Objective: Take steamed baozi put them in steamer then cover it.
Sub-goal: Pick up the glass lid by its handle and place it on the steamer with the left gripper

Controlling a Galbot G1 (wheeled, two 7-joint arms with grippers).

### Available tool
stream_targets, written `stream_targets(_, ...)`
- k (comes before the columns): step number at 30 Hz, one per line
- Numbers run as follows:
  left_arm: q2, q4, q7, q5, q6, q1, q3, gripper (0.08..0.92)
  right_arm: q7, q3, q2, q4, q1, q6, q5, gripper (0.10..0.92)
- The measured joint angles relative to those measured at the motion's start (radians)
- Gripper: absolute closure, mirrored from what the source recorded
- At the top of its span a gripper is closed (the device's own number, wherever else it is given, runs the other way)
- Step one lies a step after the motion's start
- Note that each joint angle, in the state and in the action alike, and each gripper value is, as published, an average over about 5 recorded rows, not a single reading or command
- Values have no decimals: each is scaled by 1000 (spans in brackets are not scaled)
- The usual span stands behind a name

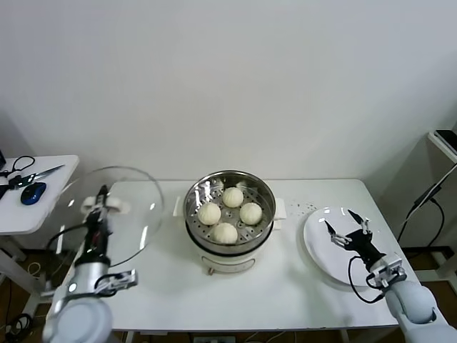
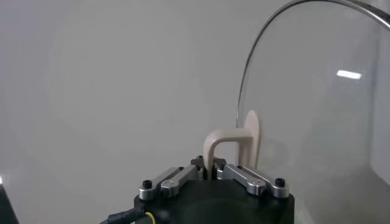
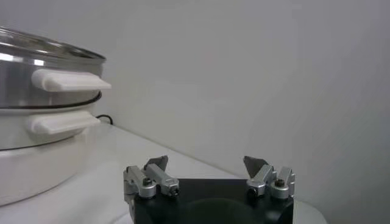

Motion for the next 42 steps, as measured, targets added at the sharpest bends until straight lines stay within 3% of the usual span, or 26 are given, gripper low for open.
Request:
stream_targets(8,-21,15,170,91,105,-241,259,848,-2,-3,10,-34,20,8,-10,203)
stream_targets(19,-214,145,344,258,158,-431,468,848,-14,19,12,-69,17,24,-17,203)
stream_targets(30,-425,288,391,354,157,-466,532,848,-25,39,12,-96,11,39,-26,203)
stream_targets(42,-528,389,390,369,157,-484,541,848,-30,48,15,-109,8,49,-41,203)
